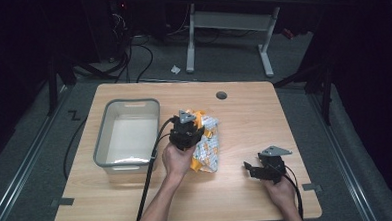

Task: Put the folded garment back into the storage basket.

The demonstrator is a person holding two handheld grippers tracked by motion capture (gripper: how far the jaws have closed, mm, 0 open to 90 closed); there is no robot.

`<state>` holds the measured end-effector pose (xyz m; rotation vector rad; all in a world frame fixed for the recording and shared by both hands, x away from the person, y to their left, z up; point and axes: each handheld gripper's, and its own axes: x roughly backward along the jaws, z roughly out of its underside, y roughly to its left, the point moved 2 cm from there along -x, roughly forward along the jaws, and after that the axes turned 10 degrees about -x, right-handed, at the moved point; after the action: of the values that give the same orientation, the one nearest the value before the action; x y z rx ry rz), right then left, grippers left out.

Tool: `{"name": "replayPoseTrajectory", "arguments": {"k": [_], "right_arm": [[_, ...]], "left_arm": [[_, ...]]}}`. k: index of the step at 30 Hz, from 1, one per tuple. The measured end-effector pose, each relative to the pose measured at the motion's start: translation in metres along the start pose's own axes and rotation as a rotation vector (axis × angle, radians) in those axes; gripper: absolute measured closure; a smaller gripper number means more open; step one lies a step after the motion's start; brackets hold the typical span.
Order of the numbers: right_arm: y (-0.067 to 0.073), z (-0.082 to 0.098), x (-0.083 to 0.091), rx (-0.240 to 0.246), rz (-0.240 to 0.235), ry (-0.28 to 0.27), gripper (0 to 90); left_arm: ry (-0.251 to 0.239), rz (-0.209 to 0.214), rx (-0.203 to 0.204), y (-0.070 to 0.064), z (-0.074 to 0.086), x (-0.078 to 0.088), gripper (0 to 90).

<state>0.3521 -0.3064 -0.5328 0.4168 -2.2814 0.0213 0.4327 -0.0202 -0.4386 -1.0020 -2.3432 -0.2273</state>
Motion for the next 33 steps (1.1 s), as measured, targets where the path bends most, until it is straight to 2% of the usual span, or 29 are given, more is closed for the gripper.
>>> {"name": "replayPoseTrajectory", "arguments": {"k": [8,11,19,29,33], "right_arm": [[0.000,0.000,0.000,-0.001,0.000,0.000,29.3],[0.000,0.000,0.000,0.000,0.000,0.000,29.3],[0.000,0.000,0.000,-0.001,-0.001,0.001,29.3],[0.000,0.000,0.000,0.000,0.000,0.000,29.3],[0.000,0.000,0.000,-0.001,-0.001,0.000,29.3]], "left_arm": [[-0.038,0.004,-0.012,0.001,-0.011,0.020,77.4],[-0.060,0.017,0.009,0.003,-0.013,0.026,77.4],[-0.063,0.012,-0.003,0.008,-0.018,0.037,77.5],[-0.102,0.033,0.045,0.021,-0.021,0.055,77.4],[-0.106,0.032,0.046,0.025,-0.021,0.060,77.5]]}}
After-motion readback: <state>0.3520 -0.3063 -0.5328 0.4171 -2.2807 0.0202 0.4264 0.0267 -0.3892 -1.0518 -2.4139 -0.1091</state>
